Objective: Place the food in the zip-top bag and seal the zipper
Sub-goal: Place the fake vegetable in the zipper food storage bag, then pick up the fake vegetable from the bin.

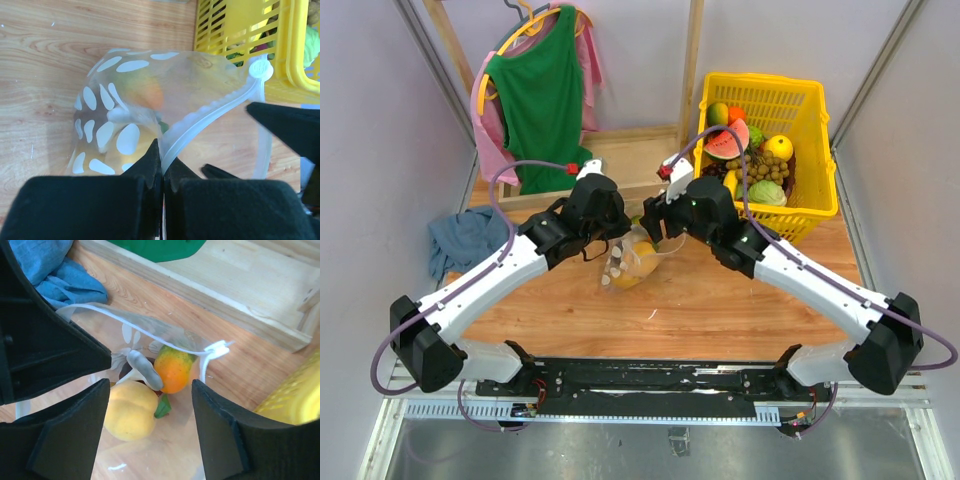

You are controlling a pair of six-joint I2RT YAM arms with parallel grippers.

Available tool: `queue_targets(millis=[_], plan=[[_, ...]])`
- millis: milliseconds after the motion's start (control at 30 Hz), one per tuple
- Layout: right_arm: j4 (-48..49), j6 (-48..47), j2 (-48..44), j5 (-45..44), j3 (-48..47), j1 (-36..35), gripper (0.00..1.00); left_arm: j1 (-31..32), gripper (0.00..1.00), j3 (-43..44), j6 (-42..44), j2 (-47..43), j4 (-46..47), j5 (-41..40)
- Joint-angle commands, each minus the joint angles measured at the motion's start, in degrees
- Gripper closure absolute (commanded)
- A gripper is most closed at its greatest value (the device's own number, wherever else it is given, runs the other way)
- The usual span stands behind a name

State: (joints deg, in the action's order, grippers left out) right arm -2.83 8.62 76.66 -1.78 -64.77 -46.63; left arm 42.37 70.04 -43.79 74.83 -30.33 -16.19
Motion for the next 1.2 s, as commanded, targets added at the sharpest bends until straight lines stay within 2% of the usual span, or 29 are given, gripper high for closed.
queue_targets(millis=[0, 167, 333, 633, 800, 1167], plan=[[-10.0, -3.2, -2.1, -2.6, -7.6, 3.3, 0.3, -0.4, 1.0, -0.2, 0.8, -2.0, 1.1, -2.0], [-18.5, -4.0, -1.1, -2.6, -14.7, 8.8, 0.23, -0.4, 1.0, 0.0, 1.6, -2.0, 0.2, -3.3], [-23.0, -3.8, 0.9, 0.5, -19.1, 16.1, 0.18, -0.4, 1.0, 0.8, 3.4, -1.7, -0.7, -3.4], [-27.5, -3.9, 8.3, 6.2, -23.1, 28.5, 0.17, -0.4, 1.0, 2.2, 9.3, -1.8, -3.5, -5.2], [-27.4, -3.2, 14.0, 7.2, -25.1, 31.5, 0.24, -0.4, 1.0, 2.2, 7.3, -0.9, -4.4, -5.6], [-31.1, -1.4, 30.1, 13.3, -34.7, 32.7, 0.35, -0.4, 1.0, 3.2, -6.1, 2.0, -2.4, -3.4]])
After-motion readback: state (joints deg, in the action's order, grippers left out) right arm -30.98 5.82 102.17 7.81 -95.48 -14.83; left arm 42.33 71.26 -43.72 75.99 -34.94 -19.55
